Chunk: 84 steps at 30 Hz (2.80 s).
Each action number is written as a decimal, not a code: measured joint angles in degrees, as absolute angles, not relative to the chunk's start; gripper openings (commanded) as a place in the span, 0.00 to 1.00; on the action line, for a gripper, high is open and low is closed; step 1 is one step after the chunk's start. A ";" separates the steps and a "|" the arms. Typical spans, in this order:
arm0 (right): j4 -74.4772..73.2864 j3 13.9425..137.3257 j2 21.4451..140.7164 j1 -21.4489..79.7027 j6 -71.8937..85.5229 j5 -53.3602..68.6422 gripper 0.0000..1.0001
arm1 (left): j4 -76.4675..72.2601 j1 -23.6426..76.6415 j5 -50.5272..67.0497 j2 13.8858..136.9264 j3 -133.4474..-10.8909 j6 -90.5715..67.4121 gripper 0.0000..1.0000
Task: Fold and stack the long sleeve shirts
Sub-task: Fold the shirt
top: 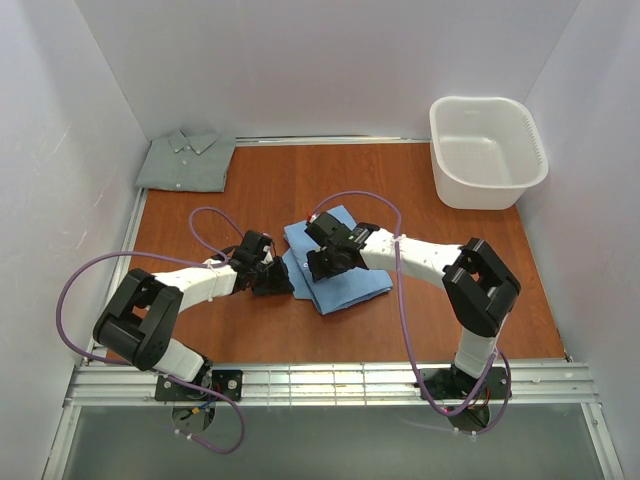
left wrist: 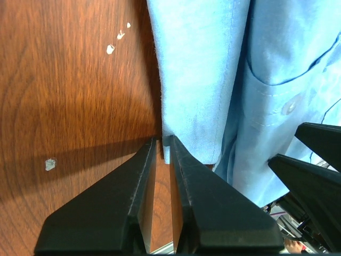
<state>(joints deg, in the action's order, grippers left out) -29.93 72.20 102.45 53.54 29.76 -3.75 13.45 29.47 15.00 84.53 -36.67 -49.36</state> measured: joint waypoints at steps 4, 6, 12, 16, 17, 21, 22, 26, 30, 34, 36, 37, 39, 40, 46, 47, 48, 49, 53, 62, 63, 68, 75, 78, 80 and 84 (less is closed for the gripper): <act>-27.44 72.18 102.48 53.54 30.39 -2.74 0.37 | 13.45 29.47 15.03 84.53 -36.67 -49.41 0.10; -26.37 72.18 102.48 53.54 30.94 -2.55 0.36 | 13.43 29.47 15.05 84.53 -36.67 -49.45 0.10; -23.18 72.23 104.25 53.54 31.68 -2.31 0.35 | 13.28 29.47 15.14 84.53 -36.40 -49.65 0.13; -22.39 72.27 105.36 53.23 31.68 -1.61 0.36 | 13.98 29.47 15.14 83.11 -36.42 -49.76 0.27; -22.37 72.27 105.27 53.06 31.68 -1.52 0.39 | 14.63 29.47 14.96 82.13 -36.56 -49.60 0.32; -21.45 70.43 100.92 51.07 31.55 -1.21 0.52 | 18.06 29.47 13.56 76.71 -38.83 -49.69 0.56; -21.06 68.93 98.50 49.91 31.51 -1.02 0.55 | 18.79 29.47 13.26 75.37 -39.99 -49.78 0.61; -18.06 61.43 86.26 43.00 31.59 2.48 0.60 | 19.55 29.47 12.88 72.55 -45.89 -49.95 0.66; -12.51 52.23 76.40 34.81 32.40 9.56 0.56 | 18.81 29.47 13.08 75.72 -52.56 -49.19 0.52; -8.40 46.04 73.97 32.86 32.60 17.74 0.53 | 17.28 29.47 12.34 83.33 -58.02 -48.07 0.39; -5.69 43.55 74.00 32.99 32.73 22.52 0.52 | 16.45 29.41 12.01 87.26 -59.86 -47.40 0.33; -3.81 42.15 74.00 33.08 33.04 24.84 0.51 | 15.90 29.30 11.90 89.43 -60.64 -47.18 0.29; -0.36 39.35 74.08 33.21 33.80 28.75 0.50 | 14.70 28.93 11.75 93.76 -62.06 -46.61 0.27; 0.95 38.30 74.30 33.45 34.17 30.35 0.50 | 14.22 28.69 11.60 95.50 -62.46 -46.35 0.25; 7.42 37.95 79.61 38.54 34.76 35.97 0.46 | 12.38 25.91 11.11 100.92 -62.72 -44.88 0.20; 8.43 38.17 80.75 39.79 34.92 36.42 0.46 | 11.92 25.50 11.07 101.45 -62.72 -44.53 0.20; 9.61 38.33 81.95 40.91 35.22 36.86 0.45 | 11.38 25.10 10.94 101.89 -62.72 -44.25 0.20; 10.98 38.37 83.13 41.98 35.64 37.30 0.42 | 10.90 24.80 10.85 102.43 -62.72 -43.94 0.20; 17.30 37.28 88.75 43.35 37.63 38.15 0.36 | 9.19 24.62 10.87 104.47 -62.72 -43.40 0.18; 30.28 33.45 101.41 42.83 44.71 42.74 0.32 | 5.34 22.83 12.01 109.49 -62.74 -43.31 0.16; 30.83 33.45 101.69 42.83 45.10 42.94 0.32 | 5.02 22.41 12.38 109.84 -62.81 -43.33 0.16; 31.64 33.45 101.65 42.72 45.95 43.18 0.33 | 4.43 21.34 13.15 111.70 -65.43 -42.44 0.23; 28.67 33.10 90.74 36.32 44.34 44.34 0.40 | 6.50 21.52 11.92 104.75 -65.32 -38.83 0.57; 27.42 33.10 85.80 31.35 42.63 45.71 0.40 | 6.87 22.87 10.94 94.72 -64.38 -38.44 0.61; 26.63 32.95 84.60 28.32 41.17 46.85 0.40 | 6.72 25.34 10.50 88.25 -63.31 -38.83 0.59; 24.91 30.68 85.03 23.62 37.74 50.00 0.38 | 5.32 33.56 11.11 79.35 -58.39 -41.28 0.52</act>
<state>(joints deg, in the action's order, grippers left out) 24.91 30.68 85.03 23.62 37.74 50.00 5.32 33.56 11.11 79.35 -58.39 -41.28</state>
